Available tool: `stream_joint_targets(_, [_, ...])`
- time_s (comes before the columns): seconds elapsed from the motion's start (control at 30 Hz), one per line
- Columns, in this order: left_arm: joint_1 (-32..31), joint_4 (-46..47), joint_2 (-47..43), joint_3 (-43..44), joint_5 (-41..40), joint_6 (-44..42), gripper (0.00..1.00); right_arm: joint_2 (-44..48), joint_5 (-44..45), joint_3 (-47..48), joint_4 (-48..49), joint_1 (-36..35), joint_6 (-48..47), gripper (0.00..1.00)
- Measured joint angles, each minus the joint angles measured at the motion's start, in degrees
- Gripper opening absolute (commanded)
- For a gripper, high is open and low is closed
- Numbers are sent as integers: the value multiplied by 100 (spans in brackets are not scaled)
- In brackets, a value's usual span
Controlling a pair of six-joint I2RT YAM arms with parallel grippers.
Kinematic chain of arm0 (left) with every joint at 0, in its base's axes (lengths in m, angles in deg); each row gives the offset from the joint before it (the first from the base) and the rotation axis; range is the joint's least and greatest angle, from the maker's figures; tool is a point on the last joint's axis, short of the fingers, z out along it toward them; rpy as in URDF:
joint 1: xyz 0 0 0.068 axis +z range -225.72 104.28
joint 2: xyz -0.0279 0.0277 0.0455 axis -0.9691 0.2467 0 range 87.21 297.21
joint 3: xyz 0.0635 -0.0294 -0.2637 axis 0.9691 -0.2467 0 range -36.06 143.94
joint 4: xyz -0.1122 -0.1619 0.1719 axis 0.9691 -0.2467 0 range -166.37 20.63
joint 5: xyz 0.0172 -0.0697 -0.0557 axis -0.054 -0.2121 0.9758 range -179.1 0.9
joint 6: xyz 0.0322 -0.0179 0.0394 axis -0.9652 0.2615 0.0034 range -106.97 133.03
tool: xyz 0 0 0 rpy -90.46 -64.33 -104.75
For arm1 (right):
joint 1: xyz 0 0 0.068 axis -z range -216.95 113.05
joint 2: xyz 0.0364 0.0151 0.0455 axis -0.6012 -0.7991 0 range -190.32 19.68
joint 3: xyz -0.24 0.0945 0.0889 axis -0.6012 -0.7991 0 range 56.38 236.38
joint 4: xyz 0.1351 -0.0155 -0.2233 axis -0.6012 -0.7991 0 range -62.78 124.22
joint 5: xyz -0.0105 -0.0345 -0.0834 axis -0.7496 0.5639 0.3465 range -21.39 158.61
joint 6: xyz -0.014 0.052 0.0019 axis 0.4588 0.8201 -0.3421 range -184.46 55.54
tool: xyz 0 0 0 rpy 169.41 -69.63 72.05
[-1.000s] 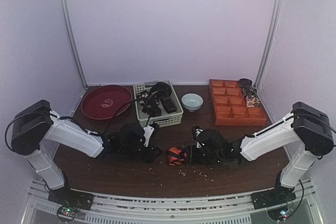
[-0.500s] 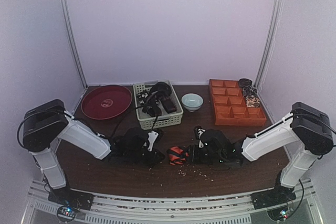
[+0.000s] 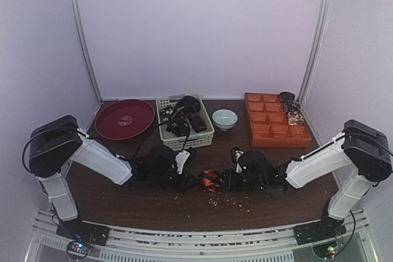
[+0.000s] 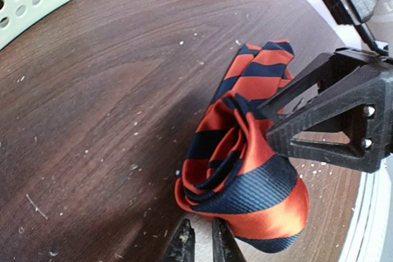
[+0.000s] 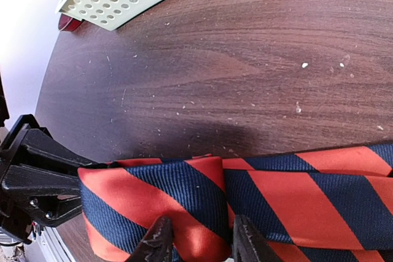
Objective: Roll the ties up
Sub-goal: Roll the tie at the center of the board.
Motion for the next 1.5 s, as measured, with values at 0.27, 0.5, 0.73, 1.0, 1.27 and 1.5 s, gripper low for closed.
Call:
stream_joint_targets(0.27, [0,-15,0,229,166,55,13,48,46,0,-170,79,-122,34])
stream_joint_targets(0.5, [0,-39,35,531,247,96,17,66,39,0,-267,221,-205,34])
stream_joint_targets(0.73, [0,-37,240,758,308,144,18,66,-24,-4,-299,350,-299,34])
stream_joint_targets(1.0, [-2,-39,361,935,400,173,20,66,-136,-111,-190,415,-330,34])
stream_joint_targets(1.27, [-17,-61,457,1097,435,175,22,210,-79,-214,-214,455,-319,39])
stream_joint_targets(1.5, [-35,-186,533,1250,435,173,22,612,175,-286,-588,457,-302,43])
